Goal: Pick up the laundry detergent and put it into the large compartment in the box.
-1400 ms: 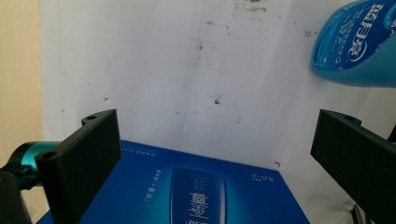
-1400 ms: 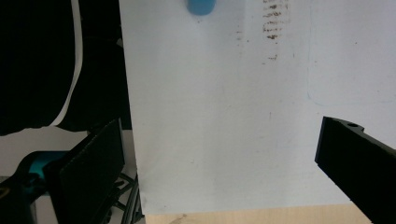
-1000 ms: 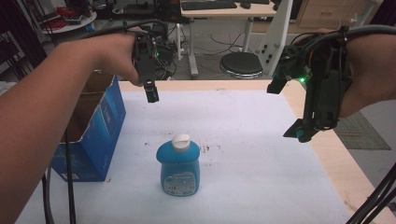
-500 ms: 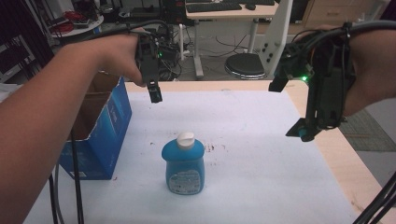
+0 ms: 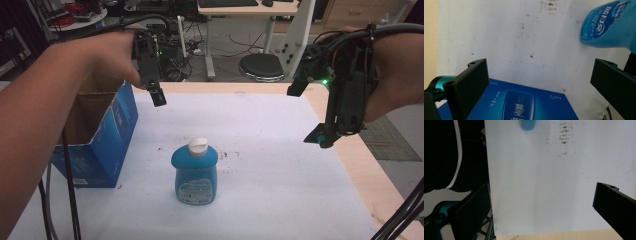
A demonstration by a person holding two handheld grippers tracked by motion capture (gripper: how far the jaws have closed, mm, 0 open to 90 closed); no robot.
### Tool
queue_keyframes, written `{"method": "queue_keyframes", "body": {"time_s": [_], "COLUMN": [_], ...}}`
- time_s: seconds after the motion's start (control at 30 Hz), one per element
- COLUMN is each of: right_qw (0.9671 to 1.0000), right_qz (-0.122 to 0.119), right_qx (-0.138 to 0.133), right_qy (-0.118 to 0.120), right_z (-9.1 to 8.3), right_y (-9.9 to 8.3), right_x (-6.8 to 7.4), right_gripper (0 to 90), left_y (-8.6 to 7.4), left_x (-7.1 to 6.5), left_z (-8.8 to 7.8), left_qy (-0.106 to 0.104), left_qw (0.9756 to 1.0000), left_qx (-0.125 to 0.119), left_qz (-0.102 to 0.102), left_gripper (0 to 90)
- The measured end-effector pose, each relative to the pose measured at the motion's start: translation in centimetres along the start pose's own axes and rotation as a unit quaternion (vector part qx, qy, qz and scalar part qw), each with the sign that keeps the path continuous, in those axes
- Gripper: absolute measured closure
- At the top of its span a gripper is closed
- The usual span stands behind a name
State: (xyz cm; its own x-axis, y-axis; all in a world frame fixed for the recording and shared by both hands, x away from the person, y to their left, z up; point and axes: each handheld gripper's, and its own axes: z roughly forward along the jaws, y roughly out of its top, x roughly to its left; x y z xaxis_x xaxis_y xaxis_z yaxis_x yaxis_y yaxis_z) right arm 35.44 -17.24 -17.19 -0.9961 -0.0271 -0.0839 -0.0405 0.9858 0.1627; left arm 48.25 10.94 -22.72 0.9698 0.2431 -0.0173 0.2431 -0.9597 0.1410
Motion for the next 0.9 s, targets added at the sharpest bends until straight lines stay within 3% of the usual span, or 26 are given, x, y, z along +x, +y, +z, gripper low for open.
{"method": "queue_keyframes", "body": {"time_s": [0.17, 0.33, 0.73, 0.9], "right_qw": [0.9999, 0.9999, 0.9999, 1.0], "right_qz": [0.006, 0.01, 0.006, 0.007], "right_qx": [-0.011, -0.011, -0.008, -0.005], "right_qy": [-0.001, 0.0, 0.001, 0.0], "right_z": [0.1, 0.2, 0.3, 0.4], "right_y": [0.0, 0.1, 0.2, 0.0], "right_x": [-0.1, 0.1, 0.2, 0.2], "right_gripper": [0.7, 0.7, 0.8, 0.7], "left_y": [-0.6, -0.7, -0.6, -1.1], "left_x": [-0.9, -3.0, -5.9, -6.5], "left_z": [-1.0, -2.2, -2.8, -2.5], "left_qy": [-0.003, -0.002, 0.003, -0.007], "left_qw": [0.9999, 0.9992, 0.998, 0.9971], "left_qx": [-0.015, -0.027, -0.023, -0.038], "left_qz": [0.007, 0.029, 0.058, 0.065], "left_gripper": [1.8, 1.8, 1.8, 1.8]}}
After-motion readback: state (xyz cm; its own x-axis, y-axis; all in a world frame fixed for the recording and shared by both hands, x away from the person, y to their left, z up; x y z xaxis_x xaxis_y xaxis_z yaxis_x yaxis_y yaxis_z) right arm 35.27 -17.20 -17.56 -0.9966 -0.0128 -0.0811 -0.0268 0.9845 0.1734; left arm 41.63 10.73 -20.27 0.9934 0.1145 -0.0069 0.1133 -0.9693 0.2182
